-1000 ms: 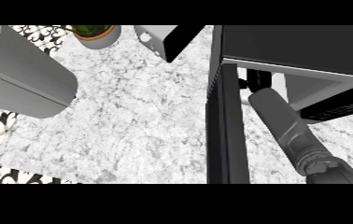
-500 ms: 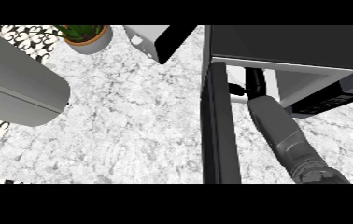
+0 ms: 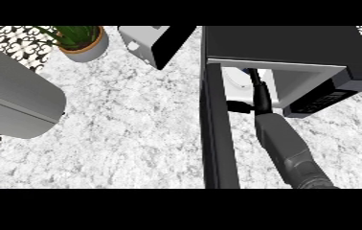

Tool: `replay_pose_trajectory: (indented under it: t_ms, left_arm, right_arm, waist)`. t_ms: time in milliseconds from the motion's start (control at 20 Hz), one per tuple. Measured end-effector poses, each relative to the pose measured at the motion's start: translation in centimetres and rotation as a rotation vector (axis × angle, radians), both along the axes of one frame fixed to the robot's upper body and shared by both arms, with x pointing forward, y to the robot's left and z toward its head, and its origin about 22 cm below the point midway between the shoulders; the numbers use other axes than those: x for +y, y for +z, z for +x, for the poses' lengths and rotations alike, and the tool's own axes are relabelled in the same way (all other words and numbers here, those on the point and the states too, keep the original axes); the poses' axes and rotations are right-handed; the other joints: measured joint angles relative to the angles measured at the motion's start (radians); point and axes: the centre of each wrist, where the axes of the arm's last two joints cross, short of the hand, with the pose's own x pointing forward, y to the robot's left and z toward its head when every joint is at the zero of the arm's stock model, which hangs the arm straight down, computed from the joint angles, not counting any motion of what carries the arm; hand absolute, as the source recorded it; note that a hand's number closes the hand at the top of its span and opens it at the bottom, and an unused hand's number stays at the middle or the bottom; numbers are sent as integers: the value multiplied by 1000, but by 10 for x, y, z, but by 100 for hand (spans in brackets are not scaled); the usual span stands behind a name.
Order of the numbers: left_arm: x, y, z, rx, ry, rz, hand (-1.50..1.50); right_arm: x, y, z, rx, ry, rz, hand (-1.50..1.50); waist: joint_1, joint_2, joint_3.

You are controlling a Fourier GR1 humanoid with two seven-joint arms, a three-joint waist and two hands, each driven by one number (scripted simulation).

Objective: Pick up the milk, place it into the microwave and close the microwave

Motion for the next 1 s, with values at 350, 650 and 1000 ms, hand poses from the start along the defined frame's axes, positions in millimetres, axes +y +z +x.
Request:
replay_pose_trajectory:
  t_ms: [350,650,1000]
  left_arm:
    - [-6,1,-10,25,9,0,-150]
    - [-16,-1,-8,53,-1,17,-150]
    - [-21,-2,-10,89,-59,42,-150]
  right_arm:
    - [-23,-33,-35,19,11,81,-150]
    - [-36,-53,-61,51,60,143,-150]
    - [-65,-63,-84,61,116,168,-150]
  waist:
    - [-25,-10,0]
    - [-46,-18,-2]
    - [-61,-32,-6]
